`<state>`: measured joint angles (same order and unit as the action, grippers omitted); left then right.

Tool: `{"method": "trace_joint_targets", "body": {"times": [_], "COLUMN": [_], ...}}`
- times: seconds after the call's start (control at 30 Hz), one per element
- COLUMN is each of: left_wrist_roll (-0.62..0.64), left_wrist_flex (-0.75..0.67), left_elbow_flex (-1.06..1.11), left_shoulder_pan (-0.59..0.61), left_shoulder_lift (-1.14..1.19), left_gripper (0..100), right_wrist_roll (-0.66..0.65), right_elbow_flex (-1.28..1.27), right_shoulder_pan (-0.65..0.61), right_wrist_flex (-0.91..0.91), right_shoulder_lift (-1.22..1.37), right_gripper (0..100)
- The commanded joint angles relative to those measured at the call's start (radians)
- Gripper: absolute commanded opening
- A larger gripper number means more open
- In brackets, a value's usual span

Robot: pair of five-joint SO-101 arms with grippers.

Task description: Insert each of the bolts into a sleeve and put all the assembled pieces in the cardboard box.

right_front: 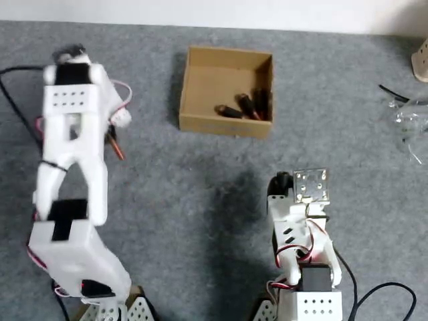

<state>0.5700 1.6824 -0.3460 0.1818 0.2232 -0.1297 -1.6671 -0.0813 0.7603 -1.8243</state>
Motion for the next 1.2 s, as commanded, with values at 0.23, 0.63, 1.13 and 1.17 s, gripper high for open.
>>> {"method": "trace_joint_targets", "body": {"times": [0.23, 0.63, 1.13, 1.17], "left_wrist_roll": [-0.227, -0.374, -0.433, -0.433], "left_wrist_flex": [0.044, 0.021, -0.439, -0.486], "left_elbow_flex": [-0.136, 0.426, 1.405, 1.461], "left_shoulder_pan": [-0.002, -0.001, -0.042, -0.058], "left_shoulder_lift": [-0.536, -1.147, -1.824, -1.863], "left_gripper": [0, 0, 0, 0], "right_wrist_roll": [0.002, 0.002, 0.002, 0.005], "right_elbow_flex": [-0.058, -0.058, -0.058, -0.058], "right_shoulder_pan": [0.013, 0.013, 0.013, 0.013], "right_wrist_flex": [-0.041, -0.038, -0.038, -0.038], "right_shoulder_lift": [-0.012, -0.012, -0.012, -0.012], "right_gripper": [0.5, 0.5, 0.5, 0.5]}}
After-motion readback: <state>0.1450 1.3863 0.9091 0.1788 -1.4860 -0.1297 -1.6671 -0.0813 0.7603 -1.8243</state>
